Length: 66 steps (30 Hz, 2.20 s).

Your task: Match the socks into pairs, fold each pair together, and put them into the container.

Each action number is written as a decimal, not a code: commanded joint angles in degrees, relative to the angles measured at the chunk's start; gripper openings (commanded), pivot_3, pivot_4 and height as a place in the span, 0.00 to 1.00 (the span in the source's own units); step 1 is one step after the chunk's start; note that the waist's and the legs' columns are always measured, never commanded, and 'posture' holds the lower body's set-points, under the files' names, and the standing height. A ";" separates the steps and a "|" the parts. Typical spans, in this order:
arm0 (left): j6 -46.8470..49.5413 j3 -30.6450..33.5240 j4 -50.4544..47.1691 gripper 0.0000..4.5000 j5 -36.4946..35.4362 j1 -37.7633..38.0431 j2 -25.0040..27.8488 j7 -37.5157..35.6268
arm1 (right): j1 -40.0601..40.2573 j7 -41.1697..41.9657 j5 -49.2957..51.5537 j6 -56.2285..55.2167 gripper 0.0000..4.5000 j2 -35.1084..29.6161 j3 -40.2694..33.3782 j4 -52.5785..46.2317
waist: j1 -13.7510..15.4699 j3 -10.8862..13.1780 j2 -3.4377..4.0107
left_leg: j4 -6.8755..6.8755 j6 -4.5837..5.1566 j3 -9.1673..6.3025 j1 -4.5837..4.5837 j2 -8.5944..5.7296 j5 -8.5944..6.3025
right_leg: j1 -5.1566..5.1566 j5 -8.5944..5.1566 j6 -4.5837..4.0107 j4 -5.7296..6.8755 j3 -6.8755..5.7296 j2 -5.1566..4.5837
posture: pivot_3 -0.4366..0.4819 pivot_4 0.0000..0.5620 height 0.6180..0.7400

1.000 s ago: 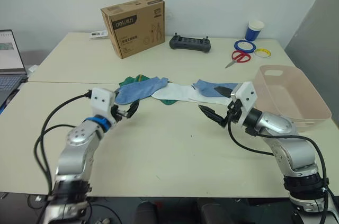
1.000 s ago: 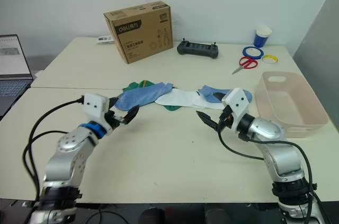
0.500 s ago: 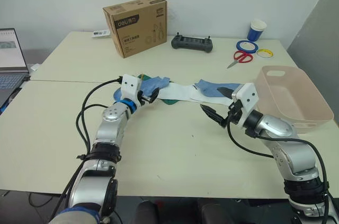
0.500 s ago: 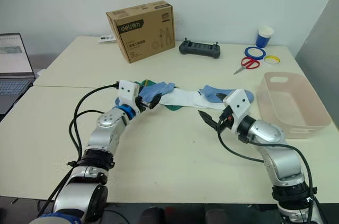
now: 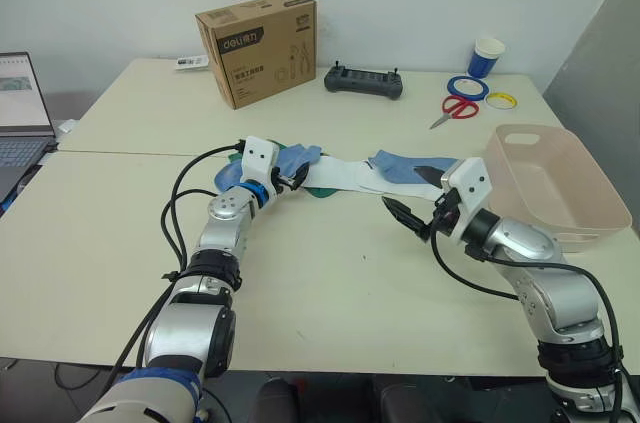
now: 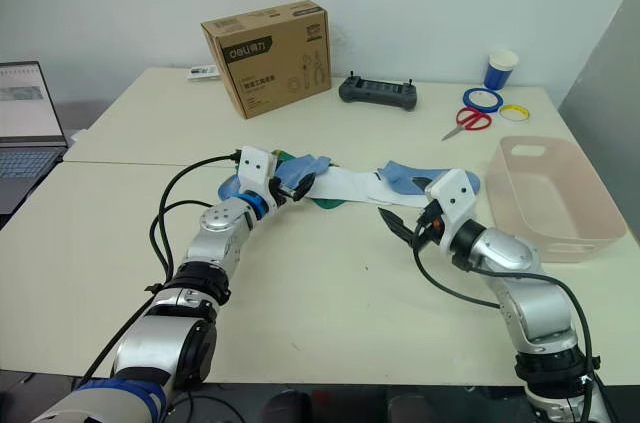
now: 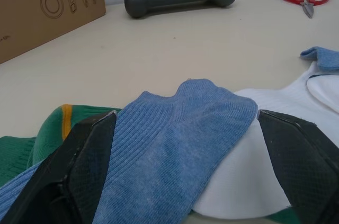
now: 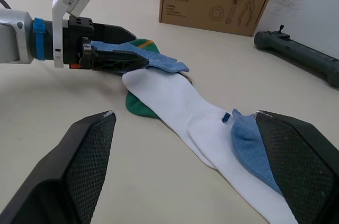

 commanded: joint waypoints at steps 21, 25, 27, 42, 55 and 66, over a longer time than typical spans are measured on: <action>-3.27 2.74 1.52 0.00 -2.19 -1.89 -0.19 -2.90 | 0.35 -1.87 0.83 1.57 1.00 1.32 -0.80 -5.16 | 0.10 0.00 0.00 | 0.00 -0.01 -0.03 -0.02 -0.01 0.00 | -0.01 0.00 0.01 0.01 -0.03 0.00 | 0.48 0.27 1.00; -2.36 3.66 -2.09 0.21 -2.72 1.02 2.09 -4.39 | 0.82 -1.26 0.38 0.89 1.00 0.90 -0.45 -5.29 | 0.00 0.00 0.00 | 0.00 -0.01 -0.02 -0.01 0.00 0.00 | -0.01 0.00 0.01 0.01 -0.02 0.00 | 0.48 0.27 1.00; -1.36 4.27 -5.68 0.36 -3.40 3.89 3.55 -5.76 | 1.02 -1.11 0.15 0.67 1.00 0.66 -0.44 -5.49 | -0.19 0.00 0.00 | 0.00 -0.01 -0.02 0.00 0.01 0.00 | -0.02 0.00 0.00 0.02 -0.02 0.01 | 0.48 0.27 1.00; 6.66 2.92 -20.72 0.99 -2.07 17.54 12.35 -9.15 | 2.62 -1.27 0.50 0.92 1.00 0.93 -0.33 -6.57 | 0.35 0.00 0.00 | 0.05 -0.02 -0.01 0.00 0.04 0.02 | -0.02 0.01 0.02 0.04 -0.02 0.00 | 0.48 0.27 1.00; 8.05 0.20 -0.77 0.99 3.15 4.21 14.43 -8.91 | 1.93 -1.40 0.35 0.94 1.00 1.57 0.44 -6.37 | 0.69 0.00 0.00 | 0.05 -0.01 0.00 -0.02 0.04 0.01 | -0.04 0.01 0.01 0.02 -0.04 0.03 | 0.48 0.27 1.00; 9.60 0.70 2.84 0.73 2.31 2.40 14.43 -12.67 | 1.86 -2.08 0.43 1.21 1.00 1.58 -0.06 -6.68 | 0.67 0.00 0.00 | 0.05 -0.01 -0.01 -0.01 0.04 0.01 | -0.04 0.01 0.01 0.04 -0.04 0.03 | 0.48 0.27 1.00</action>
